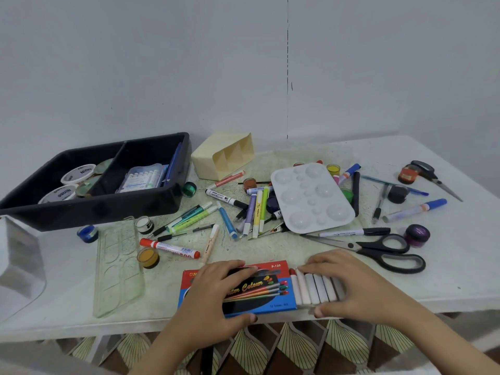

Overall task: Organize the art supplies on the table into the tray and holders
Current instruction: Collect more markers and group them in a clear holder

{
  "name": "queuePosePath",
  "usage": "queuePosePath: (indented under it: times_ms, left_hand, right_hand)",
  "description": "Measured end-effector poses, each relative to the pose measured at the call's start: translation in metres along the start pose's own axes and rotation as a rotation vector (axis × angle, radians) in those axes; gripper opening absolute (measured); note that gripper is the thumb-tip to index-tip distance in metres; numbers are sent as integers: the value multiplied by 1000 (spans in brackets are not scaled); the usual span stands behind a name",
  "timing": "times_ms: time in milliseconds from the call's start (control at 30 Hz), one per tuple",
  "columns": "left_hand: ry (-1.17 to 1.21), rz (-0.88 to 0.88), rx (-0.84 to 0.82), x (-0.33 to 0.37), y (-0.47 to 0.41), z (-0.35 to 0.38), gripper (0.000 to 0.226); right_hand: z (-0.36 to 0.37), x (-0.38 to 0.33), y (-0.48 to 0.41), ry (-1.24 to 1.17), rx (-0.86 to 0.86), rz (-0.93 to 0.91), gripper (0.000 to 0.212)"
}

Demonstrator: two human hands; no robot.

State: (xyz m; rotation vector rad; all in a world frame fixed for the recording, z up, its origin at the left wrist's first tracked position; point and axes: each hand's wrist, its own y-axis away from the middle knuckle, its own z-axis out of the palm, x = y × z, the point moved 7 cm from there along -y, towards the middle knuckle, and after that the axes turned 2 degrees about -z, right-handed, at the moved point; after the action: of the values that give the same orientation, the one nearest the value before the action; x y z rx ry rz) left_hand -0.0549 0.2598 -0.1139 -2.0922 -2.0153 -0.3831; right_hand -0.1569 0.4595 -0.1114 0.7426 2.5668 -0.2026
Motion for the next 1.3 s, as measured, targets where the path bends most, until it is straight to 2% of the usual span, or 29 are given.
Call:
queuePosePath:
  times_ms: [200,500,733,867,967,1300]
  left_hand:
    - [17,12,1,-1,1,-1,75]
    - [68,44,7,7,-3,-1,71]
    - [78,48,-14,12,-4,5,74]
    - [64,27,28,1,3,2,76]
    - [85,17,63,-5,5,-2,72]
    - [134,10,16,9,-7,3,72]
  right_hand:
    - [-8,4,9,-2,27,23,76]
    - [-13,4,12,-35,47,64,83]
    - [-2,-5,11,-88,70,41,81]
    - [-6,5,21,-35,130,84,85]
    - [-7,9,24,-42,146,95,81]
    - [2,1,9,-96,52,121,90]
